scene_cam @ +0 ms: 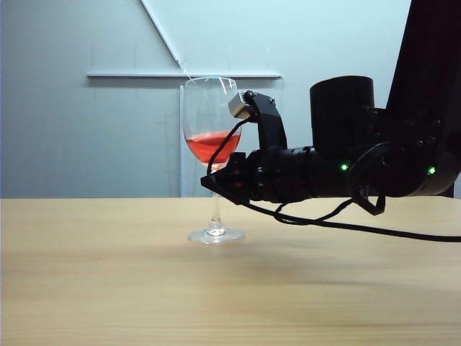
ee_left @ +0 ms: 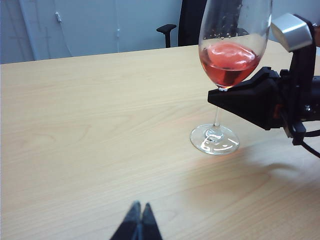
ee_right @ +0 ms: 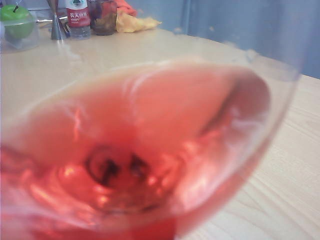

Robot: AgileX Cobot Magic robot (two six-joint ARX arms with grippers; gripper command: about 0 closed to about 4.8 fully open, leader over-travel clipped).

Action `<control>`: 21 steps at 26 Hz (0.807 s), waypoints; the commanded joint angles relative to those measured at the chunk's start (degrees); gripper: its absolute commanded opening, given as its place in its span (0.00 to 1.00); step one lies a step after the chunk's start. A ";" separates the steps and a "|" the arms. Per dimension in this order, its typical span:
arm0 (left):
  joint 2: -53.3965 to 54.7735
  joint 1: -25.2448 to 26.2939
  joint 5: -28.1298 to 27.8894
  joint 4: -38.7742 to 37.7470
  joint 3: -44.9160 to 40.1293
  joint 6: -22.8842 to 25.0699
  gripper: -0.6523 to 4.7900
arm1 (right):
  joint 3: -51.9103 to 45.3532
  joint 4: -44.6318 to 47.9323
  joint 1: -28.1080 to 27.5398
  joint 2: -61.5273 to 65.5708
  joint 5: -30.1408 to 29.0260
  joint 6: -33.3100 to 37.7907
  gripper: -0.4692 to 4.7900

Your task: Gently pick up the goblet, rotate it counterclockwise for two full turns (viewing from above), and then place it back on the table.

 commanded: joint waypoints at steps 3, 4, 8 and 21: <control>0.11 0.00 0.20 0.52 0.22 0.00 0.11 | 0.50 2.73 0.17 -0.46 -0.09 -0.02 0.13; 0.11 0.00 0.20 0.52 0.22 0.00 0.11 | 0.50 2.73 0.17 -0.46 -0.09 -0.02 0.15; 0.11 0.00 0.20 0.50 0.22 0.00 0.11 | 0.50 2.73 0.17 -0.46 -0.07 -0.02 0.23; 0.11 0.00 0.20 0.52 0.22 0.00 0.11 | -0.70 2.36 0.17 -0.48 -0.07 -0.04 0.50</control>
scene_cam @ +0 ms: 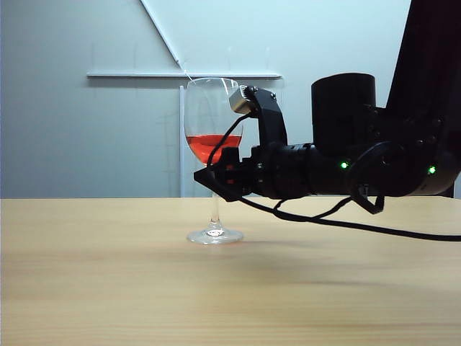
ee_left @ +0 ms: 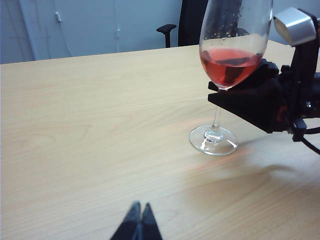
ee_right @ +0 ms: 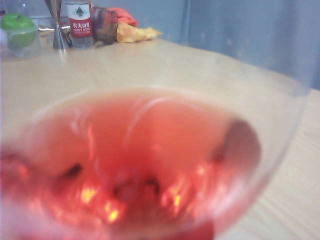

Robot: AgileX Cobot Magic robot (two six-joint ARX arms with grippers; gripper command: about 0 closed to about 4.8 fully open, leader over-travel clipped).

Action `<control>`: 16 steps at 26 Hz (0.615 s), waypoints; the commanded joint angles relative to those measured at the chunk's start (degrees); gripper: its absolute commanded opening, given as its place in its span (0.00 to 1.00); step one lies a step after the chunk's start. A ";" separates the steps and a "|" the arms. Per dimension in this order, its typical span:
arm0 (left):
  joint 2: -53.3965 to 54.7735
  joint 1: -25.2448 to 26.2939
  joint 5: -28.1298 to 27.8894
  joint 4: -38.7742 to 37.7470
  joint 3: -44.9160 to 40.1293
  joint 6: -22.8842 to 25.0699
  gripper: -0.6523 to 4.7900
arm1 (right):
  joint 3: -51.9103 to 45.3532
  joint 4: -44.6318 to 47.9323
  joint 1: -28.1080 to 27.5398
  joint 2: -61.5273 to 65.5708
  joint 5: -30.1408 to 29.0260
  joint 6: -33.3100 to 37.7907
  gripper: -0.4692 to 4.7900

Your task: Gently pick up the goblet, rotate it counterclockwise for two full turns (viewing from above), and then place it back on the table.

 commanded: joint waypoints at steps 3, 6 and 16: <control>0.11 0.00 0.20 0.52 0.24 0.00 0.11 | -2.19 1.95 0.13 -0.70 -0.07 -0.02 0.52; 0.11 0.00 0.20 0.52 0.24 0.00 0.11 | -4.52 4.90 0.13 -1.27 0.02 -0.04 0.57; 0.11 0.09 0.20 0.52 0.24 0.00 0.11 | -16.90 7.65 -0.04 -10.32 7.67 -0.20 0.69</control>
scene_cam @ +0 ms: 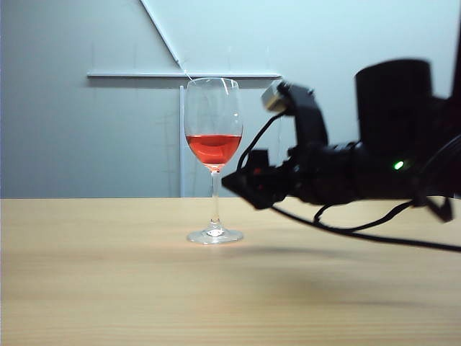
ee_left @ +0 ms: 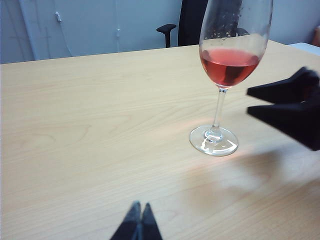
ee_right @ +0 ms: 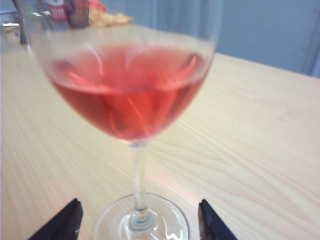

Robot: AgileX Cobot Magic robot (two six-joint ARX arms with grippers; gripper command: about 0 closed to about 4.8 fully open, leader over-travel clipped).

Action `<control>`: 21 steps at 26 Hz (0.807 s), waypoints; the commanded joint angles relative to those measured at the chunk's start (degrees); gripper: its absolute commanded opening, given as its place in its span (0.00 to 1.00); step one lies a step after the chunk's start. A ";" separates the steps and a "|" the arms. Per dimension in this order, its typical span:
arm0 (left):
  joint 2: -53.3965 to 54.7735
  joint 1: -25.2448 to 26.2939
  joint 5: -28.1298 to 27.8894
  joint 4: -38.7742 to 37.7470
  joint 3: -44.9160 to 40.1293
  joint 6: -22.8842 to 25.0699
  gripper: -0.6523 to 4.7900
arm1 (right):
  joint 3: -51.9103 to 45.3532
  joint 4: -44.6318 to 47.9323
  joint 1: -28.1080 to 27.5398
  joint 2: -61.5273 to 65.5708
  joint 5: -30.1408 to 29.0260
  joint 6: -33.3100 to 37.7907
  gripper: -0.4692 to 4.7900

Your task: Gently pick up the goblet, rotate it counterclockwise for two full turns (viewing from above), and then place it back on the table.

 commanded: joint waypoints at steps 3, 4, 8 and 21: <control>0.09 0.20 0.20 0.52 0.24 0.02 0.11 | -7.13 1.55 0.02 -9.25 1.92 -0.13 0.59; 0.09 0.55 0.24 0.52 0.24 0.02 0.11 | -8.59 1.55 0.02 -11.10 2.62 -0.13 0.47; 0.09 5.55 0.24 0.52 0.24 0.02 0.11 | -15.12 1.38 0.02 -20.37 5.86 -0.13 0.10; 0.09 20.68 0.00 0.52 0.24 0.02 0.11 | -22.38 -29.90 0.04 -59.63 15.63 -0.07 0.09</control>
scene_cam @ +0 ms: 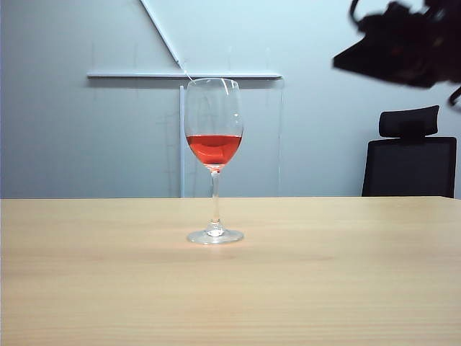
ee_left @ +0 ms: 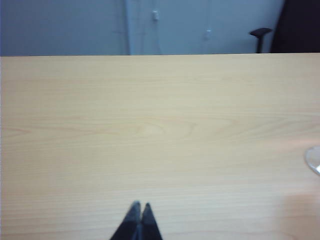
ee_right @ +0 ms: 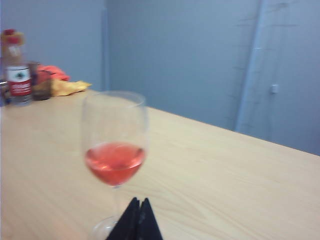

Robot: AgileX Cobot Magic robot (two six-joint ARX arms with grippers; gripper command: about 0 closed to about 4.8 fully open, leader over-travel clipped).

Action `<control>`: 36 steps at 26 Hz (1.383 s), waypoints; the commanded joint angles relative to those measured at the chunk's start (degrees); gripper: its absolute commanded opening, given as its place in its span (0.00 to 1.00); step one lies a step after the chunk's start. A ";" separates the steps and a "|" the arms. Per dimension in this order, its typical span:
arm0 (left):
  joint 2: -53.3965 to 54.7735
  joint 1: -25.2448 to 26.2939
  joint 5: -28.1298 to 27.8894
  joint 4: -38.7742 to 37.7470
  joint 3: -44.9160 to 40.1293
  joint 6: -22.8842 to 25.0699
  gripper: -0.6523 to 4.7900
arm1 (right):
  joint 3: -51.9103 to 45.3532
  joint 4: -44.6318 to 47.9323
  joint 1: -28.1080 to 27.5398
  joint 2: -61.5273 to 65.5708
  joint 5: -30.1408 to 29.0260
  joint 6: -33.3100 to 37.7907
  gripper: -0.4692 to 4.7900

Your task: Gently pick up the goblet, rotate it counterclockwise for two full turns (viewing from above), and then place it back on the table.

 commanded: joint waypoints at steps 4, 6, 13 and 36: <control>0.09 3.06 0.22 0.52 0.22 0.00 0.11 | 0.15 -18.99 0.02 -15.74 11.58 0.04 0.09; 0.09 3.37 0.20 0.55 0.22 0.00 0.11 | 0.13 -19.56 0.02 -17.29 11.63 0.00 0.09; 0.09 3.23 0.22 0.55 0.22 0.00 0.11 | 0.13 -19.50 0.04 -17.94 11.37 0.02 0.09; 0.09 3.26 0.22 0.55 0.22 0.00 0.11 | 0.11 -27.21 -3.02 -25.33 9.16 0.66 0.09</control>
